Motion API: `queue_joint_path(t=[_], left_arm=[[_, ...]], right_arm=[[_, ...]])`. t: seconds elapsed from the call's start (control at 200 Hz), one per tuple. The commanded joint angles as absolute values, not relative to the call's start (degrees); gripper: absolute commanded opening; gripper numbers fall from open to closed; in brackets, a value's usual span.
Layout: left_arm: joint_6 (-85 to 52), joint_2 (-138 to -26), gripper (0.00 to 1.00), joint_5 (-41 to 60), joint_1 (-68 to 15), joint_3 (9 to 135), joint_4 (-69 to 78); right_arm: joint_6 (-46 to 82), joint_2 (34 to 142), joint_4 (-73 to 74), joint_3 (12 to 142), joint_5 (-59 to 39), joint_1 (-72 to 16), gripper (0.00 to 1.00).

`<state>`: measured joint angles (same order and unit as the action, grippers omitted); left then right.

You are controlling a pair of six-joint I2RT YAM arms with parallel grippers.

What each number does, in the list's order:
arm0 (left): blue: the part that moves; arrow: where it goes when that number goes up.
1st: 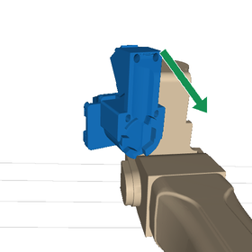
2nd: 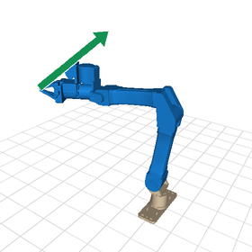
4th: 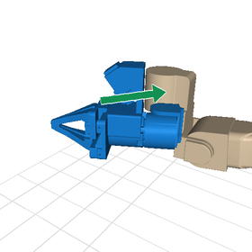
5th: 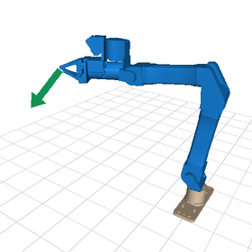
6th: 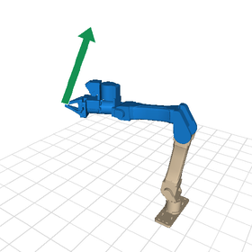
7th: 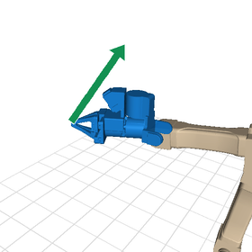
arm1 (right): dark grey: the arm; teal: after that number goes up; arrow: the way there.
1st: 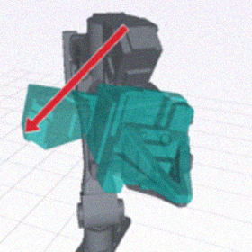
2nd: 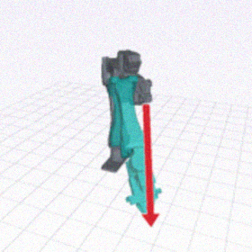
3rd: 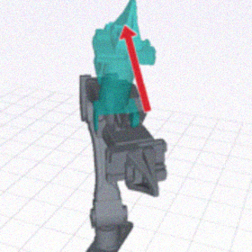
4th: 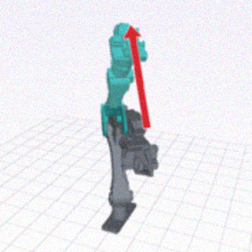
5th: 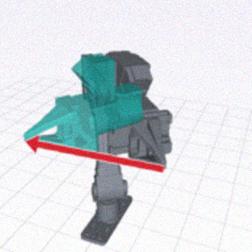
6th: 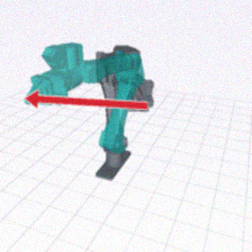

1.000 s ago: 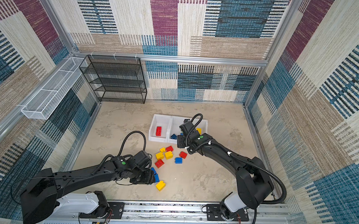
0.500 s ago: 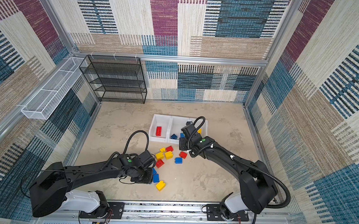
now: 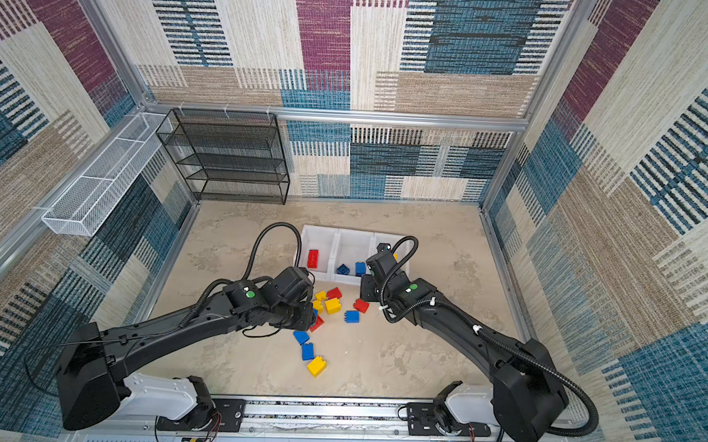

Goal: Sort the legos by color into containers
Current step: 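Carry the blue brick with the left gripper into the middle compartment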

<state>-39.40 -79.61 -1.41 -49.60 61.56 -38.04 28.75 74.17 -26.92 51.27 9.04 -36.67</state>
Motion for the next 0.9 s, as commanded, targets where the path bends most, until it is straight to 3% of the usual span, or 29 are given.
queue_joint_path(t=[0.0, 0.19, 0.486, 0.701, 0.897], left_arm=[[-32.28, -84.51, 0.32, -3.23, -47.32, 67.91, -34.63], [-26.56, -100.63, 0.32, 1.04, -42.04, 85.56, -34.19], [-21.81, -123.81, 0.34, 3.14, -39.34, 113.33, -45.38], [-22.06, -126.74, 0.53, 3.17, -38.75, 115.78, -46.11], [-22.66, -124.5, 0.55, 3.47, -38.58, 113.19, -44.99]], right_arm=[[31.39, 71.85, -27.93, 49.81, 10.03, -36.66, 0.61], [33.9, 67.09, -30.63, 46.73, 10.29, -36.74, 0.61], [35.59, 63.97, -33.35, 45.53, 10.7, -36.83, 0.61], [36.1, 63.4, -34.52, 45.73, 10.69, -37.07, 0.62], [36.13, 63.4, -34.89, 45.7, 10.72, -37.18, 0.62]])
